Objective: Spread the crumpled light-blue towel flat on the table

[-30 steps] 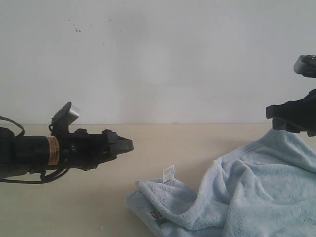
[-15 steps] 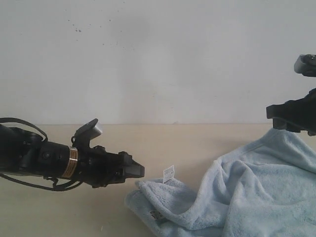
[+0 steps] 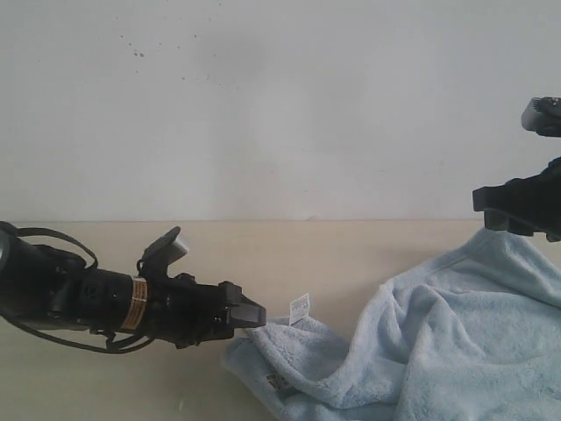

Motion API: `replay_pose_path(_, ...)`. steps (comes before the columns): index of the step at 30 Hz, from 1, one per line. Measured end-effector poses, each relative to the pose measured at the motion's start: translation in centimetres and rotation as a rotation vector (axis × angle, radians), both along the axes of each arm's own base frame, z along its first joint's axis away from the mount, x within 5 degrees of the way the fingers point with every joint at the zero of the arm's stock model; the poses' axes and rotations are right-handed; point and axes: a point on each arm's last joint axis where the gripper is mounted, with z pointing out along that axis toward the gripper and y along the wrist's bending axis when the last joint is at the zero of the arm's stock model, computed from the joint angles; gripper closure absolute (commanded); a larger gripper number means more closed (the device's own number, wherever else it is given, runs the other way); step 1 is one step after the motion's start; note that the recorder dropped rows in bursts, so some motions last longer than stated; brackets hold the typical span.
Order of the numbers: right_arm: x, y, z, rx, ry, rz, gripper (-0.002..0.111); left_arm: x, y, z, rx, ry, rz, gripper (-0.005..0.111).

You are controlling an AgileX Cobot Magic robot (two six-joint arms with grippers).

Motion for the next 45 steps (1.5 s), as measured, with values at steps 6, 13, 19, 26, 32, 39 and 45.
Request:
replay_pose_path(6, 0.0, 0.0, 0.0, 0.000, 0.000, 0.000, 0.066, 0.0, -1.8, 0.4, 0.040, -0.051, -0.036, 0.045)
replay_pose_path(13, 0.0, 0.0, 0.0, 0.000, 0.000, 0.000, 0.066, 0.4, -2.2, -0.1, 0.036, -0.046, -0.037, 0.049)
replay_pose_path(19, 0.0, 0.0, 0.0, 0.000, 0.000, 0.000, 0.066, 0.4, -2.2, -0.5, 0.043, -0.037, -0.044, 0.056)
replay_pose_path(26, 0.0, 0.0, 0.0, -0.001, 0.000, 0.001, 0.066, 0.4, -2.1, -0.6, 0.062, -0.029, -0.039, 0.068)
replay_pose_path(32, 0.0, 0.0, 0.0, -0.001, 0.000, 0.001, 0.066, 0.4, -2.1, -0.7, 0.067, -0.025, -0.036, 0.069)
replay_pose_path(39, 0.0, 0.0, 0.0, -0.001, 0.000, 0.001, 0.066, 0.5, -2.1, -0.5, 0.065, -0.033, -0.041, 0.060)
replay_pose_path(45, 0.0, 0.0, 0.0, -0.001, 0.000, 0.001, 0.066, 0.4, -2.4, -0.3, 0.049, -0.040, -0.080, 0.059)
